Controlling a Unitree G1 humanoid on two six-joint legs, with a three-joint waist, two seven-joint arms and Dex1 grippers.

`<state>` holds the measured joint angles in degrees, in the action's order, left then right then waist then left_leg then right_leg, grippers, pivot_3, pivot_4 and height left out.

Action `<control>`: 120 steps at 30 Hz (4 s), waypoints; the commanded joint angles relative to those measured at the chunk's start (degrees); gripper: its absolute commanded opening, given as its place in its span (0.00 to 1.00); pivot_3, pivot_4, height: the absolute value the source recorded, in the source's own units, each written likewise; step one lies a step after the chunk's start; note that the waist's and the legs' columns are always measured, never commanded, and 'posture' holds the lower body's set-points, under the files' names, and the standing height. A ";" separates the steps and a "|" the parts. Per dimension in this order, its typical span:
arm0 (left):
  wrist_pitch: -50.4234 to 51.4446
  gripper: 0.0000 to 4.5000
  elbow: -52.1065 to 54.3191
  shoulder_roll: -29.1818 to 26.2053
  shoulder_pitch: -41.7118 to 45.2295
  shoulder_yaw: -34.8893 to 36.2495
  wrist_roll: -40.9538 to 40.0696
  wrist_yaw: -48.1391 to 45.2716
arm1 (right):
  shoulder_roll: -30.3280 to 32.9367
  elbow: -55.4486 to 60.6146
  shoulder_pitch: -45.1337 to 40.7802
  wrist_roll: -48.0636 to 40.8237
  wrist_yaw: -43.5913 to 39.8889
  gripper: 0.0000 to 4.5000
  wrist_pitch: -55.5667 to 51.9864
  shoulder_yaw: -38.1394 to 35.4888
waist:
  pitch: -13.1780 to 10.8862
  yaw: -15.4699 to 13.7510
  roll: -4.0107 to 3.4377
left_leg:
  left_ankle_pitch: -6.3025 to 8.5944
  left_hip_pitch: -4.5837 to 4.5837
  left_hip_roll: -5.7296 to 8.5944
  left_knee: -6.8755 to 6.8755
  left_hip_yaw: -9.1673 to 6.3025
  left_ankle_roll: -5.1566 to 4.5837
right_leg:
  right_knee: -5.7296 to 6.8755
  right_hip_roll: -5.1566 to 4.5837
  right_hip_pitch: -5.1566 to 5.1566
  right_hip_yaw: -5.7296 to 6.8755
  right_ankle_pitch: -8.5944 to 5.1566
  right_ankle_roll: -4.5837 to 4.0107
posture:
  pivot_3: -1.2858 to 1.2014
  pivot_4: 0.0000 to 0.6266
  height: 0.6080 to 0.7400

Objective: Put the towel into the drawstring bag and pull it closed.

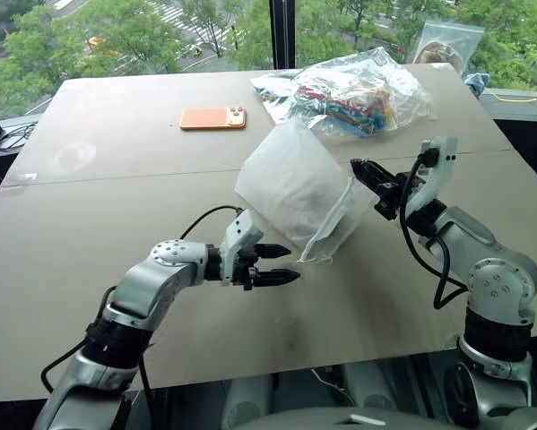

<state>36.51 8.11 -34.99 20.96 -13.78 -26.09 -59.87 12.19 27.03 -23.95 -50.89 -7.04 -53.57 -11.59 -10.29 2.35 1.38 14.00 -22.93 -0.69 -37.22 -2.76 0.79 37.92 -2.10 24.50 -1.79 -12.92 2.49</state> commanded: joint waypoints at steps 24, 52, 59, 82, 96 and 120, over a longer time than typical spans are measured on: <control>-5.67 0.01 -8.67 5.49 13.46 22.59 -6.19 10.38 | 6.80 -2.15 -12.43 -4.80 -0.82 0.00 9.24 -8.92 | 0.00 -0.31 0.00 | 0.00 -0.06 -0.01 -0.11 -0.06 -0.01 | 0.03 0.01 0.00 0.07 0.01 0.01 | 0.52 0.24 1.00; -31.34 0.01 -45.15 6.57 42.62 44.24 2.14 57.61 | 16.31 -16.18 -35.08 1.02 18.58 0.00 27.12 -24.38 | -0.02 -0.42 0.00 | 0.02 -0.82 0.11 -0.20 -0.12 -0.04 | 0.04 -0.22 0.62 0.27 0.04 0.03 | 0.52 0.24 1.00; -11.68 0.01 -27.04 12.70 30.12 32.41 -7.00 38.05 | 18.16 -6.51 -27.12 -8.29 9.04 0.00 13.82 -13.25 | 0.08 -0.10 -0.16 | 0.02 -0.80 0.12 -0.20 -0.07 -0.04 | 0.05 -0.25 0.58 0.26 0.04 0.03 | 0.52 0.24 1.00; 5.74 0.58 -1.20 7.97 10.77 20.72 -12.03 23.02 | 12.97 5.81 -23.12 -33.77 10.73 0.00 11.59 -2.71 | 0.08 -0.07 -0.17 | 0.03 -0.69 0.06 -0.38 -0.27 -0.07 | 0.10 -0.16 0.41 0.35 0.04 0.01 | 0.52 0.24 1.00; 5.19 0.58 -0.46 10.55 12.39 6.51 -8.76 13.01 | 16.77 6.12 -26.57 -45.72 10.74 0.00 17.93 -6.85 | 0.08 -0.68 -0.20 | 0.05 -0.83 0.12 -0.75 -0.48 -0.10 | 0.05 -0.18 0.25 0.57 0.04 0.03 | 0.52 0.24 1.00; -4.41 0.58 -5.59 9.66 14.34 15.73 -6.31 11.82 | 22.09 8.66 -23.11 -50.23 11.31 0.00 20.58 -4.62 | 0.07 -0.48 -0.22 | 0.04 -0.80 0.04 -0.96 -0.58 -0.13 | 0.15 -0.10 0.15 0.67 0.04 0.00 | 0.52 0.24 1.00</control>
<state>33.47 -0.05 -24.42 35.44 1.68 -32.17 -45.85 33.50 33.94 -46.61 -99.47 4.18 -34.70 -15.42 -10.22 1.87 1.16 14.05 -23.72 -0.65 -38.18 -3.34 0.66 38.08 -2.20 24.65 -1.14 -12.87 2.49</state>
